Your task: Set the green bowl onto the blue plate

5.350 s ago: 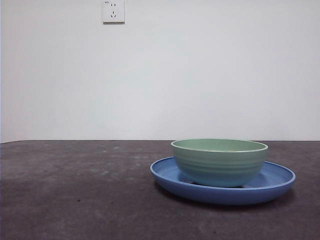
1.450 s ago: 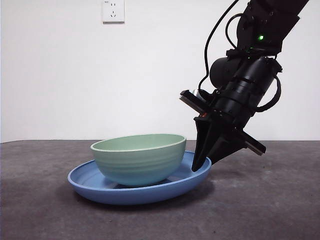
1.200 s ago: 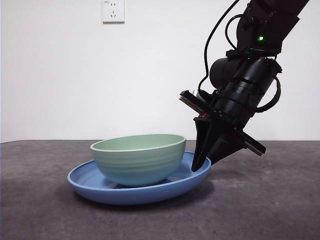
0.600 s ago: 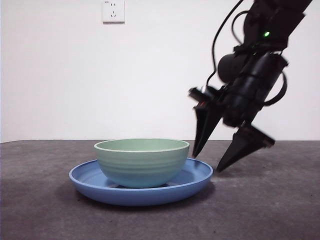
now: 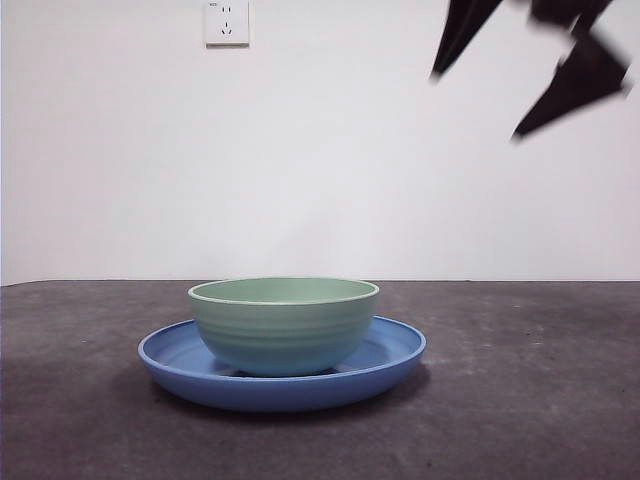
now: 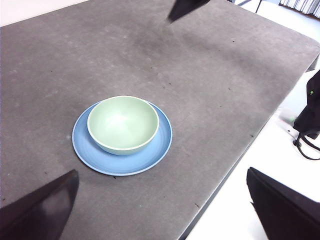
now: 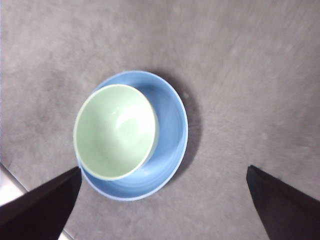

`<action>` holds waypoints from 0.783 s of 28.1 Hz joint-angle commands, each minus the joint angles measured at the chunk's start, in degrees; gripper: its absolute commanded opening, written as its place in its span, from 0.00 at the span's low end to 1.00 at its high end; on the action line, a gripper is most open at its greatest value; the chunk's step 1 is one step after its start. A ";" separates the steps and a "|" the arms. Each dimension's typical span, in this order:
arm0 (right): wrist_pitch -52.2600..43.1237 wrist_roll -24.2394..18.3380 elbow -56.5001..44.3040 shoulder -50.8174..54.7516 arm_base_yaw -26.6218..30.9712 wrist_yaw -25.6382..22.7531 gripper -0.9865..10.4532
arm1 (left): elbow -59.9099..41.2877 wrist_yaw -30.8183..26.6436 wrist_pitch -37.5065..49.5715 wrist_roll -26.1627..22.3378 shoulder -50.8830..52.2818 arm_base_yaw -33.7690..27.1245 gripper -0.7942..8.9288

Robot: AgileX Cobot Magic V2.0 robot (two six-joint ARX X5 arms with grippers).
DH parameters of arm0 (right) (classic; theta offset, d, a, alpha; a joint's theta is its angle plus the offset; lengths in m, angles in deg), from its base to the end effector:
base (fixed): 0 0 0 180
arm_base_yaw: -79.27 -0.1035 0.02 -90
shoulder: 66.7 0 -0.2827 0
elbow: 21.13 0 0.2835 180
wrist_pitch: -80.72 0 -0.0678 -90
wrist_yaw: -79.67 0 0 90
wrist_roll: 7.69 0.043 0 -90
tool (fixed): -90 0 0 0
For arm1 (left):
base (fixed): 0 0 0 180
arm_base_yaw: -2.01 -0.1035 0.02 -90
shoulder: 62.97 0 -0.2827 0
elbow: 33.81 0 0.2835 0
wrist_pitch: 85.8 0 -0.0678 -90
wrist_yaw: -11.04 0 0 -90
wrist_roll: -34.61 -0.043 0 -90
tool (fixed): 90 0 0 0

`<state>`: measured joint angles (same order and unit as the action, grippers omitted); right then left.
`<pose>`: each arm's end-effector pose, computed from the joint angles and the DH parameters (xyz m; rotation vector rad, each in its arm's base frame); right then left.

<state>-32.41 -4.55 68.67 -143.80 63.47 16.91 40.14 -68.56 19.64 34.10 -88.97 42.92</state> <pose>0.2790 0.0994 0.3554 0.1446 0.9810 0.6671 0.0359 -0.0414 0.3886 0.1345 0.4593 -0.8811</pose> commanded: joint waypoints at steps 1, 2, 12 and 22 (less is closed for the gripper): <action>2.23 -2.82 1.18 6.21 -0.28 -0.83 0.62 | 0.46 -0.09 0.66 0.09 -0.11 0.35 0.66; 3.15 -3.13 1.18 8.37 -0.28 -0.83 0.62 | 0.46 -0.09 0.66 0.09 -0.11 0.35 0.66; 15.34 -5.42 1.18 25.97 -0.31 -5.38 0.62 | 0.46 -0.09 0.68 0.09 -0.11 0.35 0.66; 21.70 -6.60 1.18 33.57 -0.31 -5.22 0.62 | 0.46 -0.09 0.66 0.09 -0.11 0.35 0.66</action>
<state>-10.79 -10.45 68.85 -110.16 63.47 11.76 40.14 -68.56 19.64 34.08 -88.97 42.92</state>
